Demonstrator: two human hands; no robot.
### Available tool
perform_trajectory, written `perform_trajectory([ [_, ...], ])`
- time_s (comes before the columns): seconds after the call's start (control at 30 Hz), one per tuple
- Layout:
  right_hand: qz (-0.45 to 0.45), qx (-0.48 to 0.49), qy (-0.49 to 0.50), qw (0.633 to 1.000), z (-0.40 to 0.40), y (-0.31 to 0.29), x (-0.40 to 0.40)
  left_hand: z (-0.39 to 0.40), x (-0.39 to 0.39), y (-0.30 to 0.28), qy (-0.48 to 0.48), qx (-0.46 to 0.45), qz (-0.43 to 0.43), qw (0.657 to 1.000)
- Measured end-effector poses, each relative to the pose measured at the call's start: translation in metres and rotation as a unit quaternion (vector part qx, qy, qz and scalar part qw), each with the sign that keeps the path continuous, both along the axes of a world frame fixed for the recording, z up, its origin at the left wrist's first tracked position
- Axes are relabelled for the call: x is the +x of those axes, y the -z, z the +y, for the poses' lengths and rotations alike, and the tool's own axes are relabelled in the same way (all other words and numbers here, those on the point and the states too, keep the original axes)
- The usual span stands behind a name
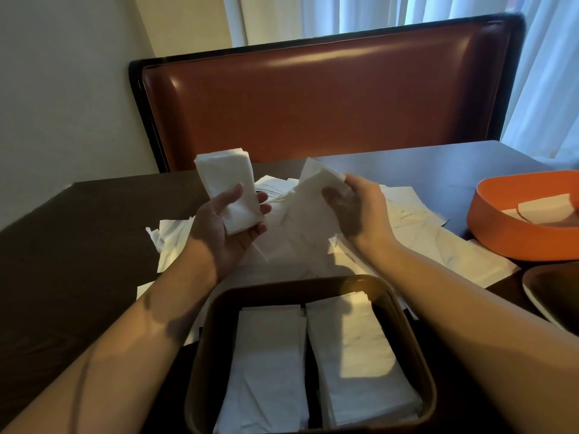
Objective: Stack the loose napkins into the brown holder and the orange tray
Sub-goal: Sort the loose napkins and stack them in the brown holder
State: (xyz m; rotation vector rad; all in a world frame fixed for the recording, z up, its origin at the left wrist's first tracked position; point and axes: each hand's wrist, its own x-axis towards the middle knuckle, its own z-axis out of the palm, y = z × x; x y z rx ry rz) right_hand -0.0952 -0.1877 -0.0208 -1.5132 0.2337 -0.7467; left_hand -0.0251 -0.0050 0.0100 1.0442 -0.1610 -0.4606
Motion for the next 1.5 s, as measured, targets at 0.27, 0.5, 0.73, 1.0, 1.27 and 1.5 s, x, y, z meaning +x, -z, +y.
perform_trajectory([
  [0.27,0.016,-0.135,0.067,0.988,-0.014,-0.018,-0.006,0.000,0.001,0.002,0.009,0.008,-0.016,1.000],
  [0.5,-0.017,-0.098,0.051,0.994,-0.013,-0.030,-0.012,0.002,0.003,0.003,0.015,0.017,-0.022,1.000],
  [0.73,-0.017,0.091,-0.121,0.988,-0.015,-0.042,-0.021,-0.001,-0.001,0.004,0.057,0.024,-0.070,0.996],
  [1.0,-0.004,0.159,-0.302,0.940,-0.005,-0.044,-0.028,-0.004,-0.004,0.005,0.075,0.030,-0.041,0.996],
  [1.27,-0.019,0.093,-0.236,0.967,0.003,-0.041,-0.026,-0.005,-0.005,0.005,0.105,0.035,0.000,0.994],
  [1.5,-0.039,0.136,-0.289,0.947,0.003,-0.046,-0.028,-0.005,-0.006,0.005,0.124,0.050,0.009,0.991],
])
